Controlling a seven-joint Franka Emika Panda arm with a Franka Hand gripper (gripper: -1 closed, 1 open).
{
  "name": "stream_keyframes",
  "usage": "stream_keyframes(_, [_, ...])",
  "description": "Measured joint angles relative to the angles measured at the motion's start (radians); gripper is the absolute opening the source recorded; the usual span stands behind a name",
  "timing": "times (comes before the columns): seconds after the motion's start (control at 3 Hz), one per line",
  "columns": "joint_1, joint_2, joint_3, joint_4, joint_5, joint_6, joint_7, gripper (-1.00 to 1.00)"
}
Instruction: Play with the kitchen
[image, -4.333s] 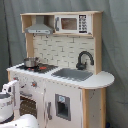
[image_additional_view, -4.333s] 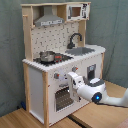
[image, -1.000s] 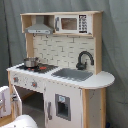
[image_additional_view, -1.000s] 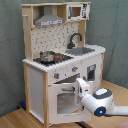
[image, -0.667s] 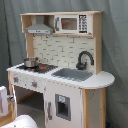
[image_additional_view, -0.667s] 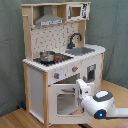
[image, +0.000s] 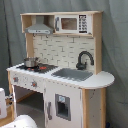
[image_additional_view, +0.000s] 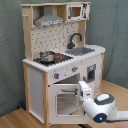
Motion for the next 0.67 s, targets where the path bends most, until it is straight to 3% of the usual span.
stream_keyframes(0.33, [0.008,0.004,0.008,-0.002,0.0,-0.019,0.006,1.0])
stream_keyframes(0.67, [0.029,0.013,0.024,-0.005,0.0,-0.061,0.02,1.0])
